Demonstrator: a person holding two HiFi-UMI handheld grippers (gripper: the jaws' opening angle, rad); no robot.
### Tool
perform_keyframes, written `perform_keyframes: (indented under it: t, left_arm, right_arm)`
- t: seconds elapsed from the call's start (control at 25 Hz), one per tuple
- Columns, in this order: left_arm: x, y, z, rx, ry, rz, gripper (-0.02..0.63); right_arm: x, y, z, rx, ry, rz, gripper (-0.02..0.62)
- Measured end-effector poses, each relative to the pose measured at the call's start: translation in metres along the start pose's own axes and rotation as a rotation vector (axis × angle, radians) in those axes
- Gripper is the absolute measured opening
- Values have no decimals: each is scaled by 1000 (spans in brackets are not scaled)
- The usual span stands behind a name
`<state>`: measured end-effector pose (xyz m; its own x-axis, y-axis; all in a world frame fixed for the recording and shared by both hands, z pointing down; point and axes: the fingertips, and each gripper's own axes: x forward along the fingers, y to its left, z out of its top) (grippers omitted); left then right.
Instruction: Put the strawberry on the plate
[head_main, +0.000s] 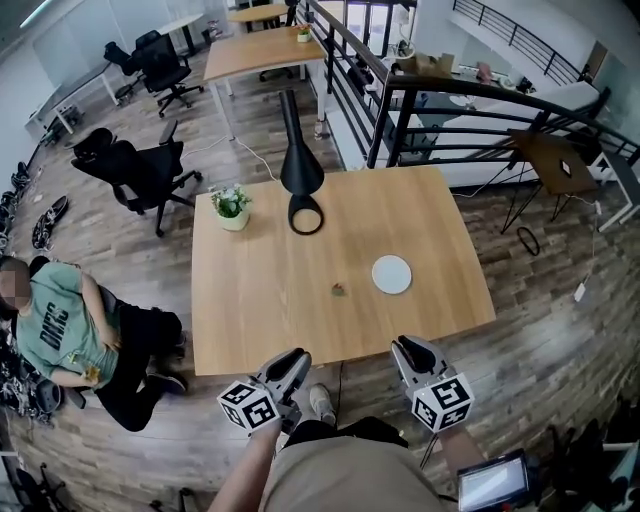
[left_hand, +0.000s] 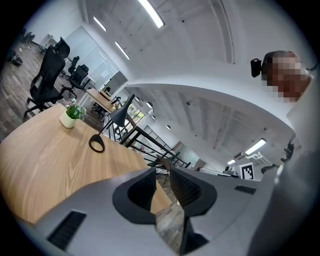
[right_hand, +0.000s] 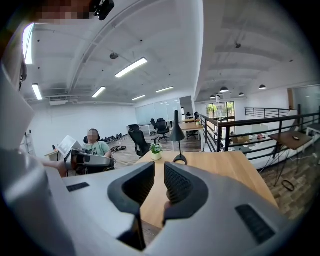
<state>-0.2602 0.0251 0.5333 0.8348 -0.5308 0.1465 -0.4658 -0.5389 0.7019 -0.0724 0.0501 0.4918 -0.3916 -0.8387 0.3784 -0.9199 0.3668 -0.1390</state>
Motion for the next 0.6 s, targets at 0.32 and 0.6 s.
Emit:
perform_keyframes:
  t: [0.32,0.6]
  left_arm:
    - [-1,16,15,1,-21,5,92]
    - [0,21,28,7,-25,42,91]
  right_arm:
    - [25,0,5,-14,9,1,63]
    - [56,-9,6,-33,32,38,63]
